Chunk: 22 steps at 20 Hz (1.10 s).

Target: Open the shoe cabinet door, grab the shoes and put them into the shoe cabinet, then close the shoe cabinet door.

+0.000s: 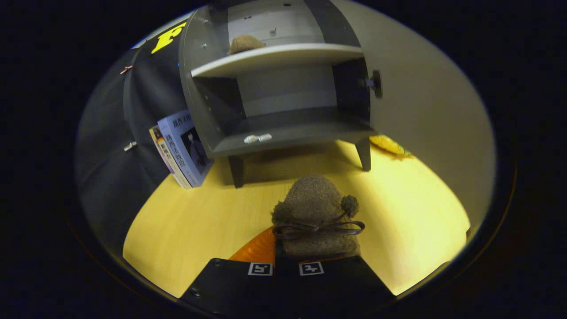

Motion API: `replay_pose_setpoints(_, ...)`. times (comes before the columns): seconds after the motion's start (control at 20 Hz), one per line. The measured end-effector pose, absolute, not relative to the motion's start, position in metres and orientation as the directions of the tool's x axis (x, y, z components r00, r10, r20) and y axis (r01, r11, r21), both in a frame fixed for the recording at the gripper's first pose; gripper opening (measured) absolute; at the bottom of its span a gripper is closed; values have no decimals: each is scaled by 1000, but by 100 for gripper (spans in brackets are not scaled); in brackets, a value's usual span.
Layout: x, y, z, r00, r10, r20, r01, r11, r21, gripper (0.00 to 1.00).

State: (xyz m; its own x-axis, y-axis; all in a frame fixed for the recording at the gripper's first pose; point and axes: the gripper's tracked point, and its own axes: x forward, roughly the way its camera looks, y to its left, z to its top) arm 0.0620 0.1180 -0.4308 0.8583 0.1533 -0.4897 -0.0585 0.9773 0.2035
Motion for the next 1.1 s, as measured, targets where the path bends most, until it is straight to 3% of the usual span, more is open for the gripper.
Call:
replay_pose_setpoints(0.25, 65, 104, -336, 913, 171, -371, -100, 974, 203, 7)
replay_pose_setpoints(0.55, 86, 95, -243, 924, 178, -338, -124, 977, 176, 7)
replay_pose_setpoints(1.1, 204, 91, -106, 961, 153, -232, -127, 984, 124, 7)
